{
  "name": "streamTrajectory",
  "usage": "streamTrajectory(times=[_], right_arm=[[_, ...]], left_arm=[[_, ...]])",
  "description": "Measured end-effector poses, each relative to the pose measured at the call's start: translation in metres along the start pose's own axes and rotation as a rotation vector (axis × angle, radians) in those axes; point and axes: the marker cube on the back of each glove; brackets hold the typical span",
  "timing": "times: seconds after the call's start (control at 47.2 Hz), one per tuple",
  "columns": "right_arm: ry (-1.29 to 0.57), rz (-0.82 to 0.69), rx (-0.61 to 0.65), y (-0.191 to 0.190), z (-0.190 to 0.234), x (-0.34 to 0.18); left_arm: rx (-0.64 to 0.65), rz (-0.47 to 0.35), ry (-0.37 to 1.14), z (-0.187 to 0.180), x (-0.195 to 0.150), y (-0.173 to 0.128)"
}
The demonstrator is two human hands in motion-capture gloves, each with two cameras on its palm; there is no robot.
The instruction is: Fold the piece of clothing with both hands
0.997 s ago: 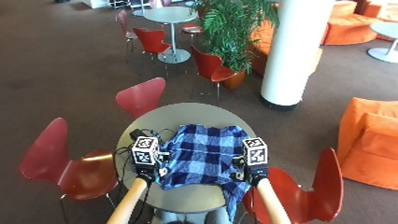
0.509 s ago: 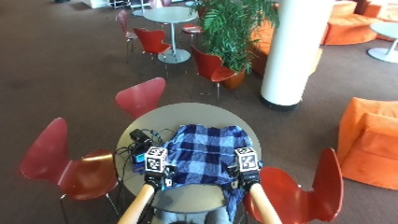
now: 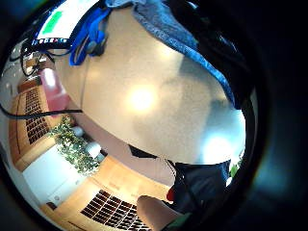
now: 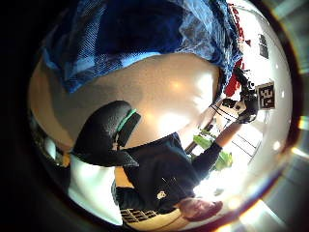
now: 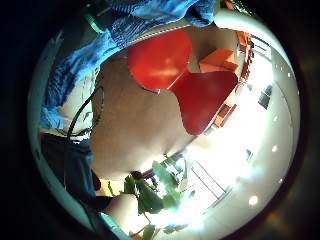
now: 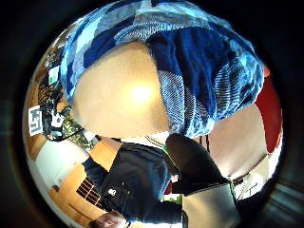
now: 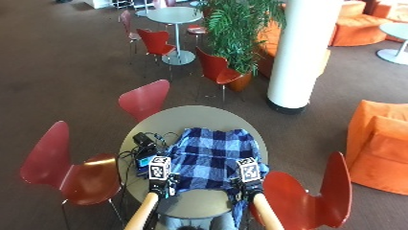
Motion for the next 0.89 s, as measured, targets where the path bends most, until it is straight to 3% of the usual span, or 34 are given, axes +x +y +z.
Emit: streamTrajectory(times=[0.085, 0.17, 0.233, 0.297, 0.382, 0.466, 0.53, 0.615, 0.657, 0.721, 0.891], right_arm=[[-0.012, -0.132, 0.227, 0.003, -0.01, -0.004], [-0.015, -0.115, 0.265, 0.067, -0.013, -0.006], [-0.019, -0.128, 0.309, 0.074, -0.015, -0.009], [-0.031, -0.175, 0.391, 0.062, -0.016, -0.014], [-0.07, -0.138, 0.393, 0.059, -0.012, -0.012], [-0.112, -0.135, 0.518, 0.049, -0.017, -0.011], [-0.127, -0.297, 0.596, 0.042, -0.018, -0.021], [-0.118, -0.298, 0.618, -0.027, -0.008, -0.021], [-0.101, -0.29, 0.629, -0.042, -0.006, -0.021], [-0.047, -0.283, 0.625, -0.026, -0.008, -0.019], [0.053, -0.342, 0.491, 0.022, -0.017, -0.013]], left_arm=[[0.011, -0.022, 0.0, -0.02, 0.01, 0.026], [-0.003, -0.036, -0.012, -0.019, 0.01, 0.026], [0.003, -0.038, -0.019, -0.016, 0.009, 0.023], [0.028, -0.045, -0.023, -0.012, 0.01, 0.019], [0.077, -0.028, -0.007, -0.005, 0.013, 0.017], [0.317, 0.069, -0.048, 0.01, 0.009, -0.021], [0.336, 0.072, -0.081, 0.033, 0.001, -0.048], [0.373, 0.068, -0.162, 0.048, -0.002, -0.063], [0.383, 0.067, -0.206, 0.046, -0.002, -0.06], [0.344, 0.079, -0.241, 0.035, -0.001, -0.046], [0.045, 0.177, -0.211, 0.015, -0.003, 0.003]])
